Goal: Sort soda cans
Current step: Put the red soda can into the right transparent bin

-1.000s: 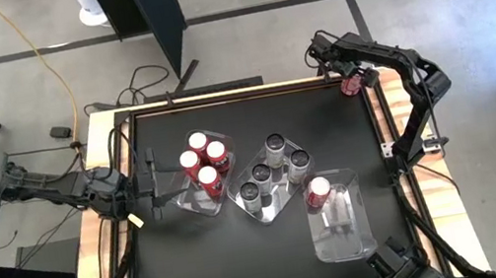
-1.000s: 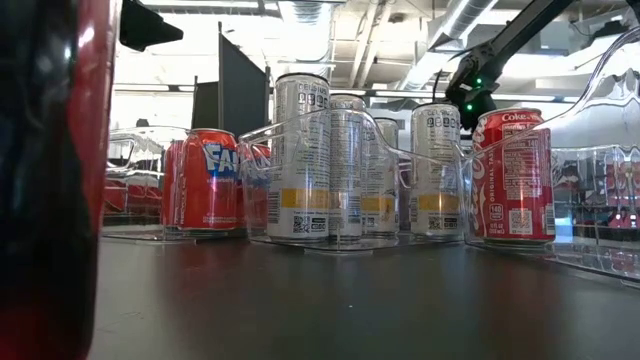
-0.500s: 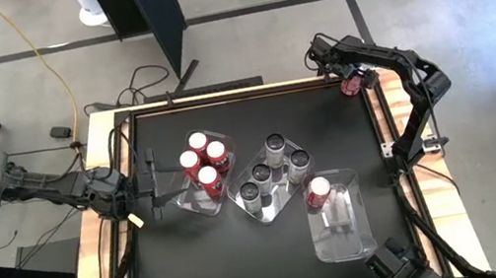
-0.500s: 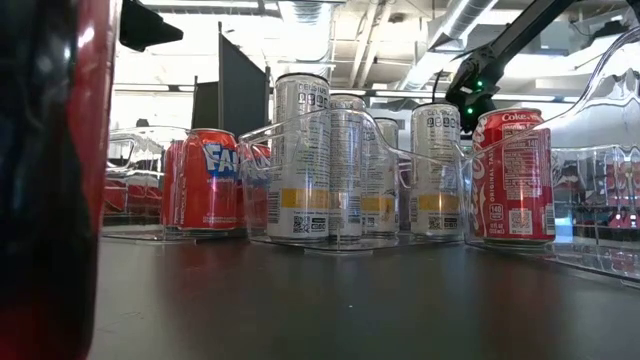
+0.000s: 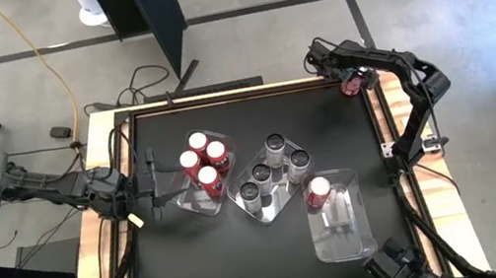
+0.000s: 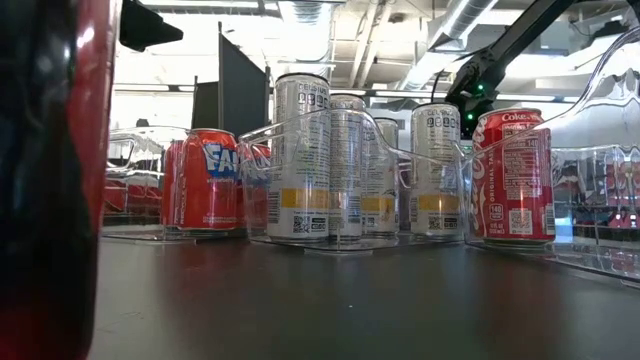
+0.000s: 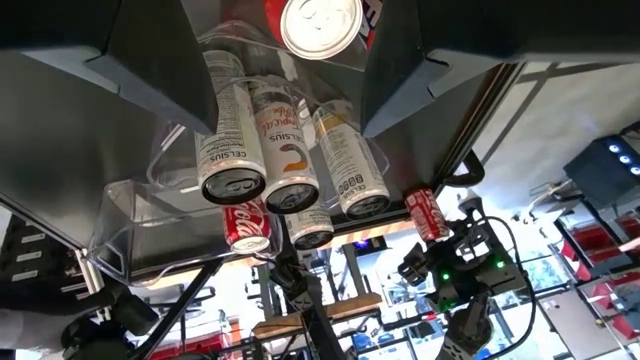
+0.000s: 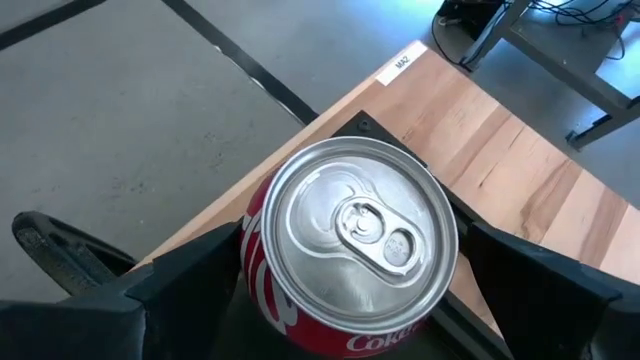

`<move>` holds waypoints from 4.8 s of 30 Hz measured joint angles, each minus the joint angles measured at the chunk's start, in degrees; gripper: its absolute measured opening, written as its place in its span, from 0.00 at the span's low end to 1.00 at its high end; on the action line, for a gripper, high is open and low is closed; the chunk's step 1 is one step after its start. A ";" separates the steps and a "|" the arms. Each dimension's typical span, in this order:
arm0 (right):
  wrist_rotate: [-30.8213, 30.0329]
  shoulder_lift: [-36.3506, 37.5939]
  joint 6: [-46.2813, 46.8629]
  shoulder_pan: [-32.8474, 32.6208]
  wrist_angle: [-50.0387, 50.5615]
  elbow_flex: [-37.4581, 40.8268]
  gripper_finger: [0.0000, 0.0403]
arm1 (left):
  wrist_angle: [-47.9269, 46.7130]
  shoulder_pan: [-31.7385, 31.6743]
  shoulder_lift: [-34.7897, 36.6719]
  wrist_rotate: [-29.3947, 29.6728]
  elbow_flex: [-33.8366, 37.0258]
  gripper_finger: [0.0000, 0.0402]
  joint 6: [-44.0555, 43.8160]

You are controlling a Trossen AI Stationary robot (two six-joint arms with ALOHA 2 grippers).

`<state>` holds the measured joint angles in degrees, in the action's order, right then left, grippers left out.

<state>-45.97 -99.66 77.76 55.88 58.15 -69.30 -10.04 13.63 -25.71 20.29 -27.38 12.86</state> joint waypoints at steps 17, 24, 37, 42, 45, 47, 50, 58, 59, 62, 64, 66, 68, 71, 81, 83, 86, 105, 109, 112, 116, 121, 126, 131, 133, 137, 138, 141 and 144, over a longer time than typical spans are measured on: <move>-0.86 -0.02 -1.11 -0.83 -3.85 3.23 0.99 | -0.02 0.00 0.00 0.00 -0.01 0.60 -0.07; -0.73 -0.27 -1.42 -0.85 -5.00 3.94 0.90 | -0.02 0.00 0.02 0.00 -0.02 0.60 -0.17; -1.76 -4.22 -0.32 -0.97 -5.72 3.63 0.82 | -0.11 -0.02 0.02 0.00 -0.02 0.60 -0.09; -1.15 -4.24 -0.13 -1.14 -5.64 3.67 0.81 | -0.04 -0.02 0.02 0.00 0.00 0.60 -0.02; -1.15 -4.28 0.01 -1.51 -5.28 3.71 0.80 | -0.04 -0.01 0.01 -0.01 0.00 0.60 -0.01; -1.18 -4.36 0.54 -2.23 -4.75 3.77 0.79 | -0.02 0.00 0.00 0.00 0.00 0.60 0.00; -1.21 -4.39 1.74 -3.10 -4.17 3.85 0.77 | 0.00 0.00 0.00 -0.02 -0.01 0.60 0.00; -1.32 -4.48 2.38 -3.67 -2.99 3.85 0.76 | -0.02 0.00 0.02 0.00 -0.01 0.60 -0.04; -1.28 -4.48 2.38 -3.67 -2.91 3.85 0.76 | -0.02 -0.02 0.02 0.00 0.00 0.60 -0.06; -1.31 -4.48 2.35 -4.18 -2.62 3.85 0.75 | -0.02 -0.01 0.01 0.00 0.00 0.60 -0.04; -1.32 -4.29 2.34 -4.44 -2.18 3.87 0.74 | -0.02 0.00 0.00 0.00 0.00 0.60 -0.04; -1.32 -3.93 2.56 -4.79 -1.66 3.96 0.73 | -0.02 -0.02 0.02 0.00 0.00 0.60 -0.03; -1.31 -3.46 2.63 -5.03 -1.19 3.96 0.72 | 0.00 0.00 0.02 0.00 -0.02 0.60 -0.04; -0.80 -2.83 2.95 -5.01 0.27 4.02 0.72 | -0.01 0.00 0.00 -0.01 -0.01 0.60 -0.03; -0.63 -2.32 4.71 -6.92 3.55 4.02 0.72 | 0.00 0.00 0.00 0.00 -0.02 0.60 -0.02; -0.96 -2.32 4.76 -7.49 3.93 4.03 0.72 | 0.00 -0.02 0.00 0.00 0.00 0.60 -0.02; -1.23 -2.34 5.98 -8.54 5.63 3.98 0.72 | -0.01 -0.01 0.01 0.00 -0.01 0.60 -0.02; -3.02 -2.46 12.64 -14.28 14.08 1.69 0.70 | -0.04 0.00 -0.02 0.00 -0.02 0.60 -0.07; -3.31 -1.92 13.76 -15.46 15.63 1.67 0.70 | -0.07 -0.01 -0.02 -0.01 0.00 0.60 -0.09; -3.35 -0.32 14.60 -16.31 15.71 1.66 0.70 | -0.07 -0.01 -0.02 -0.01 0.00 0.60 -0.11; -3.45 2.76 15.35 -17.96 16.57 1.62 0.70 | -0.08 0.00 -0.02 -0.02 0.00 0.60 -0.13; -3.61 6.86 16.06 -20.96 18.17 1.55 0.70 | -0.08 -0.01 -0.02 -0.01 0.00 0.60 -0.15; -3.91 11.38 19.62 -25.93 23.18 1.55 0.70 | -0.08 -0.01 -0.02 -0.02 0.00 0.60 -0.17; -5.37 16.78 21.38 -31.91 25.88 1.55 0.70 | -0.07 -0.01 -0.02 -0.01 0.00 0.60 -0.11; -5.34 18.72 21.24 -34.29 26.30 1.55 0.70 | -0.07 0.00 -0.02 0.00 0.00 0.60 -0.08; -5.37 21.95 20.72 -39.06 27.00 1.55 0.70 | 0.00 -0.02 -0.02 0.00 0.00 0.60 -0.07; -5.38 22.56 20.07 -40.07 27.00 1.55 0.70 | -0.02 -0.02 -0.02 0.00 0.00 0.60 -0.04; -5.39 24.13 17.97 -43.10 26.94 1.55 0.70 | 0.12 0.00 -0.02 0.00 0.00 0.60 -0.02; -5.39 25.64 15.16 -46.00 26.87 1.55 0.70 | 0.35 0.00 -0.02 0.00 0.00 0.60 -0.01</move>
<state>-51.35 -74.02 92.91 9.88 85.02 -67.75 -9.69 13.63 -25.74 20.29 -27.38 12.86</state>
